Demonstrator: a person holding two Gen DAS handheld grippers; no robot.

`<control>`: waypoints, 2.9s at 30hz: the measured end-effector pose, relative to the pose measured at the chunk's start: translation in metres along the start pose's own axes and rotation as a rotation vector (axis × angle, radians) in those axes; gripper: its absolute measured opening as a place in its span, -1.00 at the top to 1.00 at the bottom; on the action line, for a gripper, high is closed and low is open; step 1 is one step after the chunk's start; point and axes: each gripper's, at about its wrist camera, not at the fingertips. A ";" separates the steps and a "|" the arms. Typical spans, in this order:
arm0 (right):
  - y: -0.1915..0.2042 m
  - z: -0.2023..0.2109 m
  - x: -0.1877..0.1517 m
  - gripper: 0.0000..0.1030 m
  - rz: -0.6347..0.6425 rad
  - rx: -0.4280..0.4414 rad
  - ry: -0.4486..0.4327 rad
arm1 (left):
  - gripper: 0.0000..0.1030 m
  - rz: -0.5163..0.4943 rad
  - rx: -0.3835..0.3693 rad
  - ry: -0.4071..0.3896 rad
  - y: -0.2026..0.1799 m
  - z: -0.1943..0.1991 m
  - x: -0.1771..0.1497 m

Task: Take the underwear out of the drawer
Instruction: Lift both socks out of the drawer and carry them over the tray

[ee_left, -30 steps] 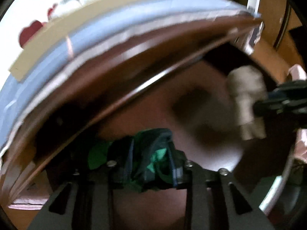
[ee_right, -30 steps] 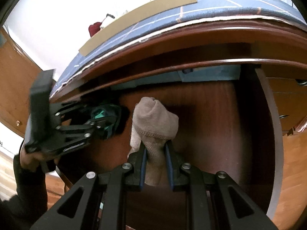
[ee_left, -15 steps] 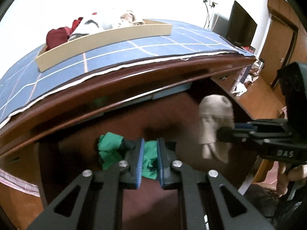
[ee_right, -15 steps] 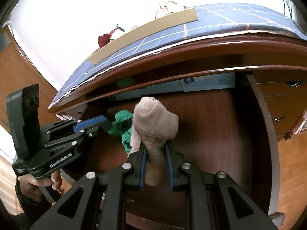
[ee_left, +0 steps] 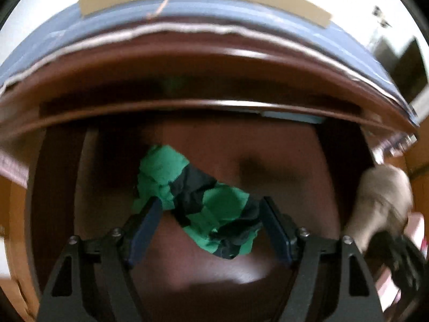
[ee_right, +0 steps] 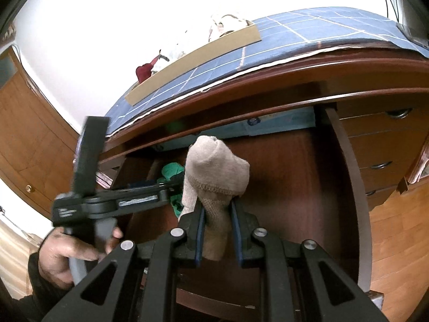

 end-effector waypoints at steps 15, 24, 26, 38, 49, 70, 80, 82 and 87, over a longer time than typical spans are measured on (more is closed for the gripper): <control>-0.031 0.020 -0.008 0.61 -0.095 0.038 -0.070 | -0.65 0.321 0.145 0.225 0.010 -0.055 0.009; -0.031 0.028 -0.007 0.61 -0.110 -0.037 -0.108 | 0.19 0.248 -0.008 0.251 0.029 -0.052 0.003; -0.027 0.029 -0.006 0.61 -0.103 -0.039 -0.114 | 0.33 0.225 -0.018 0.236 0.034 -0.047 -0.001; -0.009 0.040 -0.003 0.61 -0.072 -0.095 -0.171 | 0.46 0.084 0.037 -0.053 0.057 0.016 -0.027; 0.024 0.041 -0.005 0.61 -0.021 -0.127 -0.179 | 0.46 -0.003 0.094 -0.303 0.076 0.081 -0.044; 0.063 0.070 -0.012 0.61 0.085 -0.147 -0.288 | 0.46 -0.049 0.102 -0.523 0.057 0.129 -0.083; 0.078 0.094 -0.014 0.61 0.135 -0.156 -0.349 | 0.46 -0.056 0.113 -0.591 0.054 0.153 -0.090; 0.080 0.100 -0.015 0.61 0.145 -0.160 -0.360 | 0.46 -0.056 0.110 -0.600 0.053 0.157 -0.092; 0.083 0.108 -0.016 0.61 0.158 -0.159 -0.373 | 0.46 -0.058 0.109 -0.626 0.050 0.168 -0.097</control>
Point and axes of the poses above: each gripper's, at about its wrist camera, not at the fingertips, and z roughly against the way its jaws point, y to its left, x to its top, and after that the axes turned 6 degrees about z, right-handed
